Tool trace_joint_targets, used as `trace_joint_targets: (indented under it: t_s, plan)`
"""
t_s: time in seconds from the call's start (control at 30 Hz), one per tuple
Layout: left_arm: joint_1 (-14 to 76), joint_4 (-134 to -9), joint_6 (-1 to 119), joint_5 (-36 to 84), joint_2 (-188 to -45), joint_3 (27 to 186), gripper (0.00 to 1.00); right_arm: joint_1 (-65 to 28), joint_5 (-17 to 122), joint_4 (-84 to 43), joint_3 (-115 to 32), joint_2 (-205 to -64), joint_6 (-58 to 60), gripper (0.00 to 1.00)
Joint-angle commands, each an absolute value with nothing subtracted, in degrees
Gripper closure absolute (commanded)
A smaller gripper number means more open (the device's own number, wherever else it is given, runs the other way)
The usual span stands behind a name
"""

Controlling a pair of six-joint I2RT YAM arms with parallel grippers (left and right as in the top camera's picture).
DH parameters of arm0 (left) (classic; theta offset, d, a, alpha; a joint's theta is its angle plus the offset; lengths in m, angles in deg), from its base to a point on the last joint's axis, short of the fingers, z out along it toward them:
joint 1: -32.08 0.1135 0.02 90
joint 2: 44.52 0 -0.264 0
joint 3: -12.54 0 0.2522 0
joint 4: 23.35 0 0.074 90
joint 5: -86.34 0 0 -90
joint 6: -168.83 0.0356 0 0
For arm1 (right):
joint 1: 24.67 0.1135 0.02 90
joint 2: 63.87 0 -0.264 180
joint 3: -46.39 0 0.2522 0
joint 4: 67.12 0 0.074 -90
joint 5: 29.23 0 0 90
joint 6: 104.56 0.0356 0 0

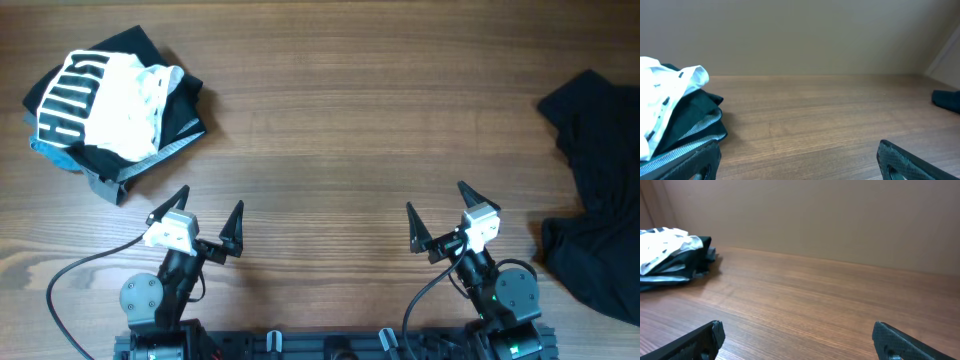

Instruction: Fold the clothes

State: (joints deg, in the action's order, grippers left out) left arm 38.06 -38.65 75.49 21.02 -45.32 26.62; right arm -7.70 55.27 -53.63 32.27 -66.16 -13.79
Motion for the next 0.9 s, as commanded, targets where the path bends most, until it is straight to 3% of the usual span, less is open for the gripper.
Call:
trace_joint_targets:
  t_s: [0.0,0.23,0.43,0.67,0.87]
  plan:
    - [37.8,-39.6,75.3,20.8,-45.1,26.6,0.00,-8.0,52.8,-54.0,32.3,-65.7,-8.8,0.00]
    - [37.8,-39.3,75.3,21.0,-45.4,27.9,0.00,-8.0,50.4,-53.5,29.1,-65.7,-3.6,0.00]
    - [37.8,-40.5,75.4,20.9,-47.7,34.9,0.00,-8.0,50.8,-43.5,16.8,-70.4,-5.6,0.00]
    - [37.8,-49.5,75.4,19.8,-60.6,48.4,0.00,-8.0,50.8,-29.4,1.1,-89.3,-5.3,0.00]
    - [37.8,-64.5,75.3,19.6,-80.5,67.1,0.00,-8.0,50.1,-22.0,-13.9,-108.4,-5.4,0.00]
